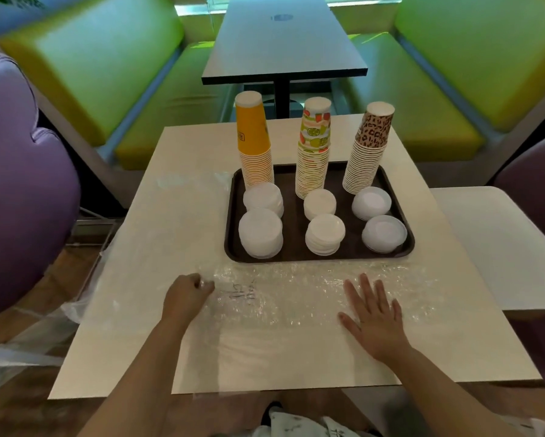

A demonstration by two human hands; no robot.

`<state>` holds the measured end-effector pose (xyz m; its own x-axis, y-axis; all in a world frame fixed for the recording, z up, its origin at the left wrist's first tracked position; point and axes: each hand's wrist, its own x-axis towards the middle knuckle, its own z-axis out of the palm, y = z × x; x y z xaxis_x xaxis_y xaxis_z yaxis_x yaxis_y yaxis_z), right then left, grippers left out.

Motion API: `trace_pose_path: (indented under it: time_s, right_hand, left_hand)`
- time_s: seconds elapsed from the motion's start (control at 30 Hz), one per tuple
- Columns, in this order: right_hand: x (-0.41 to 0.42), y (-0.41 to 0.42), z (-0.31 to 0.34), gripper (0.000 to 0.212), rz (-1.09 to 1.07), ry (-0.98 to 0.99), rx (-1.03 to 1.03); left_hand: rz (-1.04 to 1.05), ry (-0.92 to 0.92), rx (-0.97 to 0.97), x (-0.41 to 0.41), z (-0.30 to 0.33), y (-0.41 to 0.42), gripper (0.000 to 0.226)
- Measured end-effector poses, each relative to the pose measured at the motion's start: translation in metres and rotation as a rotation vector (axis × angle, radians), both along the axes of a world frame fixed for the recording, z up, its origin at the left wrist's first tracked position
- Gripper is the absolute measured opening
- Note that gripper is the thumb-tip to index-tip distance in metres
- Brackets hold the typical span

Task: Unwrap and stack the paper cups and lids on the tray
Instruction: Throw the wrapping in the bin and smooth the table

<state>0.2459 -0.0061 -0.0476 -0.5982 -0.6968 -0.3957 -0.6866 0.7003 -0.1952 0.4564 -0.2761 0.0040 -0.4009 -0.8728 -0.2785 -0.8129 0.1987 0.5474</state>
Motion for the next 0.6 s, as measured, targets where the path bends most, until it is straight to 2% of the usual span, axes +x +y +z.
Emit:
trace_pose_path:
  time_s: [0.1,0.17,0.27,0.4,0.43,0.5,0.57,0.6]
  right_hand:
    - [0.001,0.001,0.002,0.098,-0.002,-0.007,-0.019]
    - [0.001,0.002,0.0,0.099,0.002,0.008,-0.033]
    - [-0.002,0.003,-0.002,0.097,-0.017,-0.014,-0.051]
    - [-0.009,0.006,-0.002,0.079,-0.013,-0.093,-0.106]
    - [-0.009,0.003,0.003,0.079,-0.017,-0.108,-0.15]
    - [-0.013,0.011,0.012,0.08,-0.107,-0.27,-0.241]
    - [-0.015,0.023,0.019,0.091,-0.364,-0.548,-0.26]
    - [-0.024,0.033,0.0,0.117,-0.495,-0.662,-0.33]
  left_hand:
    - [-0.018,0.22,0.271,-0.007,0.036,0.001,0.014]
    - [-0.107,0.328,0.426,-0.016,0.069,0.004,0.018]
    - [-0.245,0.42,0.463,-0.04,0.118,0.023,0.025]
    - [-0.446,0.456,0.498,-0.09,0.151,0.066,0.025]
    - [-0.559,0.424,0.445,-0.102,0.148,0.078,0.022]
    - [-0.77,0.367,0.172,-0.125,0.122,0.102,0.015]
    - [-0.741,0.379,-0.141,-0.136,0.082,0.118,0.021]
    - [-0.664,0.39,-0.23,-0.138,0.062,0.123,0.034]
